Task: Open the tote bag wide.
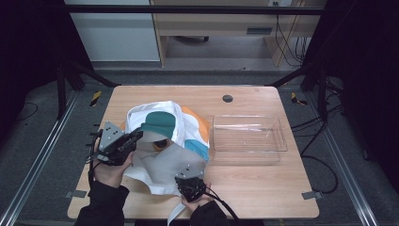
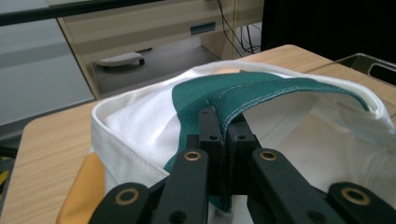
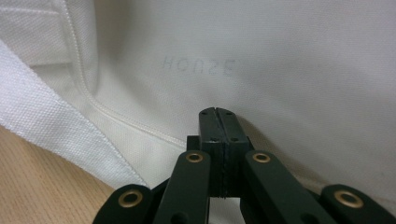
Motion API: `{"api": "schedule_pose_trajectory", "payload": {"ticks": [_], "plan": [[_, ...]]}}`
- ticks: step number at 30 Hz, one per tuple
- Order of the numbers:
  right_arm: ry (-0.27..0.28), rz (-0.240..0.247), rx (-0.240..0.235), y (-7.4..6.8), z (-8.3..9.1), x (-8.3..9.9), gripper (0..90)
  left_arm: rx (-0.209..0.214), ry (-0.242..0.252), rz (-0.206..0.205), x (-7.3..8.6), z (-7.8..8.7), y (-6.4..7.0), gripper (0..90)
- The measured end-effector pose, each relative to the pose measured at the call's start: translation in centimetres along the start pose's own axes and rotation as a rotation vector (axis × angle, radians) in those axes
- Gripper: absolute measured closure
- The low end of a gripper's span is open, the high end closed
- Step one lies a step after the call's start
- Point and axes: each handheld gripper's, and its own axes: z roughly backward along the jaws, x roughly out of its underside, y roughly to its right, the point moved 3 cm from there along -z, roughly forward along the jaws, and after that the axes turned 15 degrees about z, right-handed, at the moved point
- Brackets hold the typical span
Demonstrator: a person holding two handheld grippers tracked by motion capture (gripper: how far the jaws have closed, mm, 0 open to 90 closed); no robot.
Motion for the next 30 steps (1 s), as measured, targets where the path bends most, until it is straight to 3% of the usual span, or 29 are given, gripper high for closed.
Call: {"api": "schedule_pose_trajectory", "payload": {"ticks": [14, 30], "plan": [[-0.004, -0.002, -0.003, 0.0, 0.0, 0.0, 90.0, -0.022, 0.054, 0.003, -2.7, -0.6, 0.3, 87.5], [-0.005, 0.008, -0.003, 0.0, 0.0, 0.0, 90.0, -0.045, 0.079, 0.021, -5.0, -2.0, -0.2, 87.5]]}}
